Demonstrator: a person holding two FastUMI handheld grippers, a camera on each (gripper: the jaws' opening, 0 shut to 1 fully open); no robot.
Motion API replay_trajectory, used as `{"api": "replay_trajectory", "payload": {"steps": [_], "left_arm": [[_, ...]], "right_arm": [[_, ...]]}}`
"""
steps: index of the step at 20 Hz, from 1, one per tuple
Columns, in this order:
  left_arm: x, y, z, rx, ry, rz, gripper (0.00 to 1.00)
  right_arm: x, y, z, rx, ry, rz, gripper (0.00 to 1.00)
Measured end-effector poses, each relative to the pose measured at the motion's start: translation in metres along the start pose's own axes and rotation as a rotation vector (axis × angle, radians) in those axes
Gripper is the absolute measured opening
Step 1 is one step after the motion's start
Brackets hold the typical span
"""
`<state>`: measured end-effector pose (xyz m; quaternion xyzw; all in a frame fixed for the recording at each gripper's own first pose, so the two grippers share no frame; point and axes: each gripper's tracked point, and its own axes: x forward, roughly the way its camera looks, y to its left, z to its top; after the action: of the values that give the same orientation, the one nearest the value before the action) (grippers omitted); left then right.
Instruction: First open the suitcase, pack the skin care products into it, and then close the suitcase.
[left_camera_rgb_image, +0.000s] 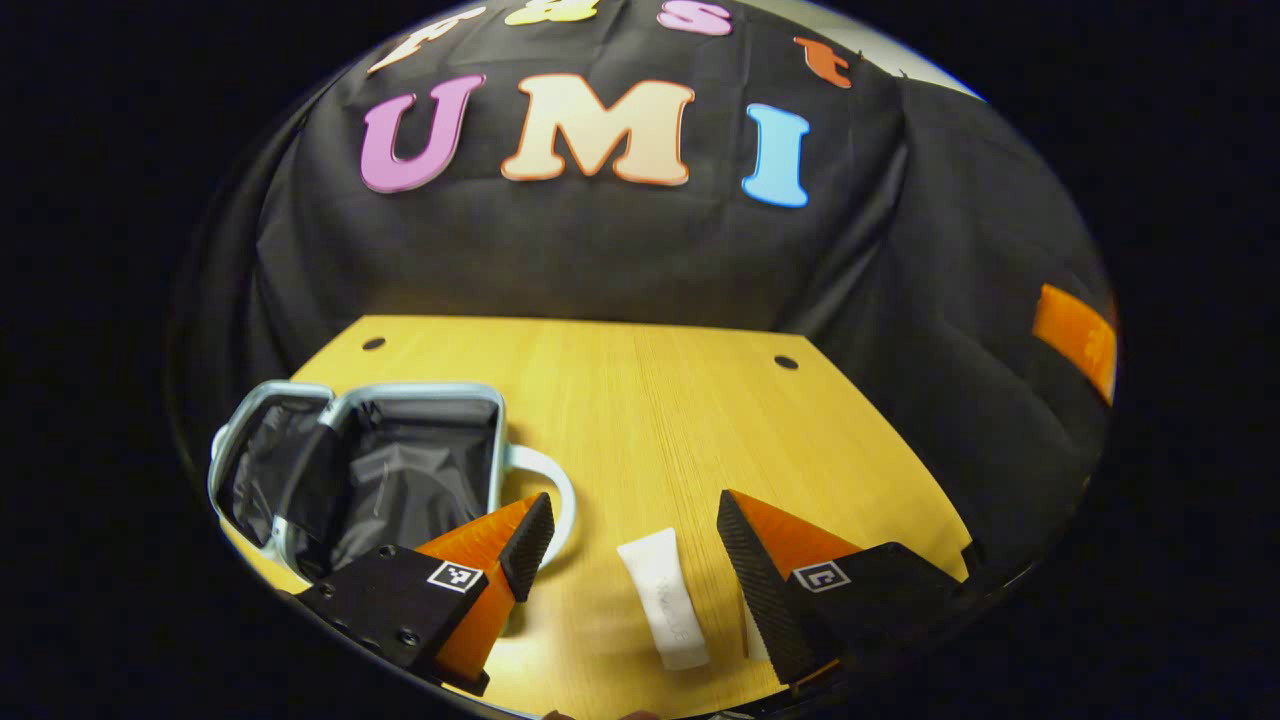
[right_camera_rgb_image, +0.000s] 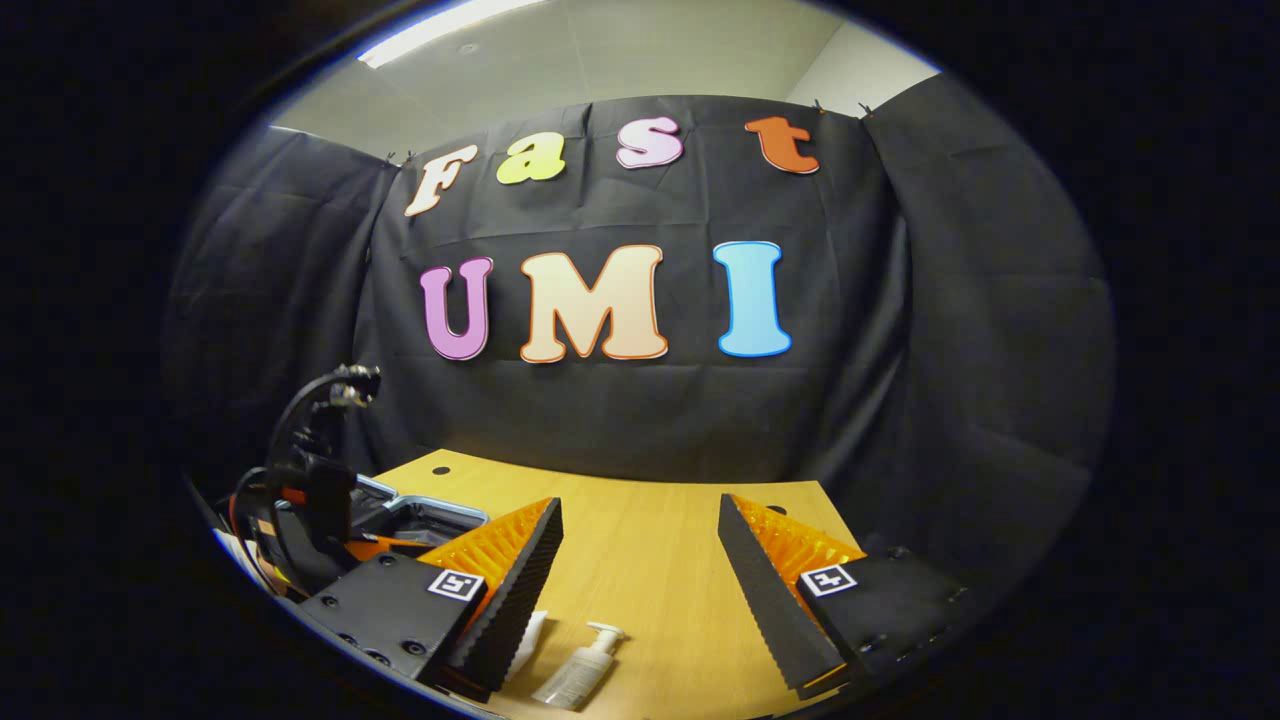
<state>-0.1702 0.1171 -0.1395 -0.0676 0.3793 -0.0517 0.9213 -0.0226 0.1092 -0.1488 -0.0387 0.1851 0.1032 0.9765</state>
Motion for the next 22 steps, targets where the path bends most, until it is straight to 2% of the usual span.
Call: {"api": "replay_trajectory", "payload": {"steps": [6,14,15,17,19,20,21,22], "left_arm": [[0.032,-0.001,-0.067,-0.008,0.183,0.017,0.96],[0.054,0.003,-0.119,-0.05,0.285,0.089,0.96],[0.054,0.006,-0.114,-0.025,0.256,0.1,0.96],[0.055,0.006,-0.116,0.011,0.243,0.114,0.91],[0.057,0.012,-0.118,0.06,0.243,0.149,0.73],[0.061,0.009,-0.117,0.057,0.236,0.147,0.55],[0.057,0.009,-0.118,0.044,0.254,0.15,0.5],[0.059,0.009,-0.116,0.04,0.249,0.148,0.5]], "right_arm": [[-0.011,-0.026,-0.014,-0.021,0.034,-0.05,0.99],[-0.014,-0.05,-0.025,-0.034,0.063,-0.079,0.99],[-0.014,-0.051,-0.028,-0.037,0.066,-0.08,0.99],[-0.014,-0.054,-0.029,-0.035,0.07,-0.079,0.97],[-0.011,-0.057,-0.032,-0.029,0.074,-0.082,0.99],[-0.009,-0.057,-0.032,-0.026,0.076,-0.081,0.97],[-0.009,-0.056,-0.033,-0.023,0.076,-0.08,0.97],[-0.008,-0.056,-0.034,-0.022,0.075,-0.078,0.97]]}}
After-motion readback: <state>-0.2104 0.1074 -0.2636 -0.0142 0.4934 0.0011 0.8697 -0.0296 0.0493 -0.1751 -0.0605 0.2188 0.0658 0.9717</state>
